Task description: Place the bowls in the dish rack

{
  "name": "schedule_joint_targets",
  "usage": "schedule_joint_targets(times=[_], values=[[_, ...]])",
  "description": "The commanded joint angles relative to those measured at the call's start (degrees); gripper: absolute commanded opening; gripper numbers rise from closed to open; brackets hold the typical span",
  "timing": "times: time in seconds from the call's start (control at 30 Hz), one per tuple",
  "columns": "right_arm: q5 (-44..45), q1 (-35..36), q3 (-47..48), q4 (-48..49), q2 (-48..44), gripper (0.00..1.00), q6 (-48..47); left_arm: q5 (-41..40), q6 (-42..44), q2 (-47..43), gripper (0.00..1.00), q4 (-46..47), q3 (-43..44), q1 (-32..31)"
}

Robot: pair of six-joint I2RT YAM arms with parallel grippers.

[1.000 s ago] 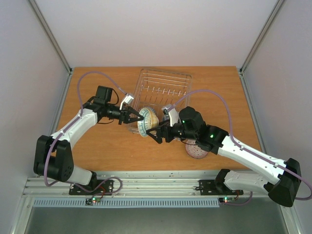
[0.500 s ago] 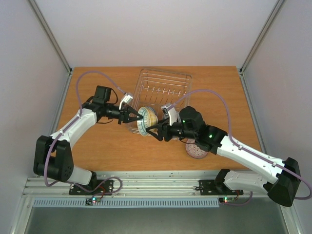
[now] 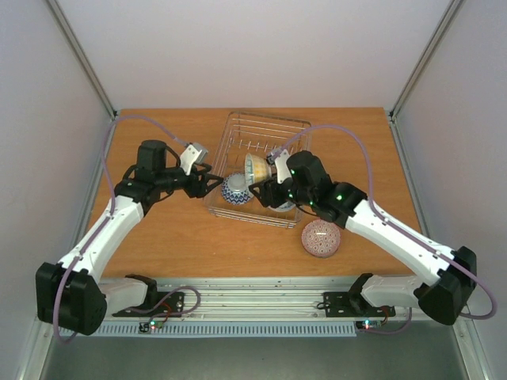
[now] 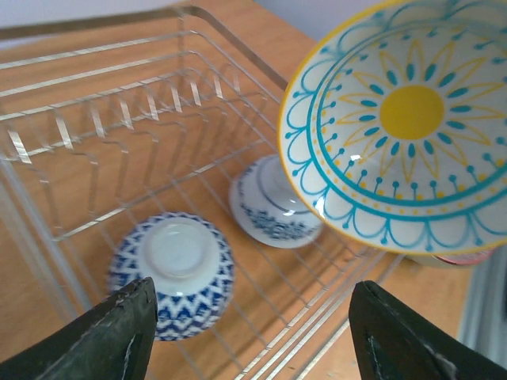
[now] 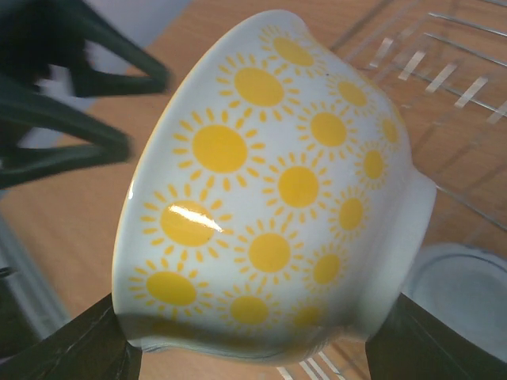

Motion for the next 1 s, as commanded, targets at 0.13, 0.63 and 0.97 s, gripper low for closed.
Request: schedule_joint_targets(times=[0.13, 0.63, 0.97], values=[[13.2, -3.3, 9.5, -6.3, 9.3, 0.01, -4.8, -15.5, -1.3, -3.1, 0.70, 6.8, -1.8, 1.8], [40.1, -4.2, 30.6, -21.8, 30.4, 0.01, -4.4, -15.7, -2.6, -2.9, 0.73, 7.6, -2.1, 3.4], [47.8, -6.0, 35.3, -25.4, 38.0, 0.01, -4.8, -13.9, -2.9, -1.9, 0.73, 7.4, -2.1, 3.6]])
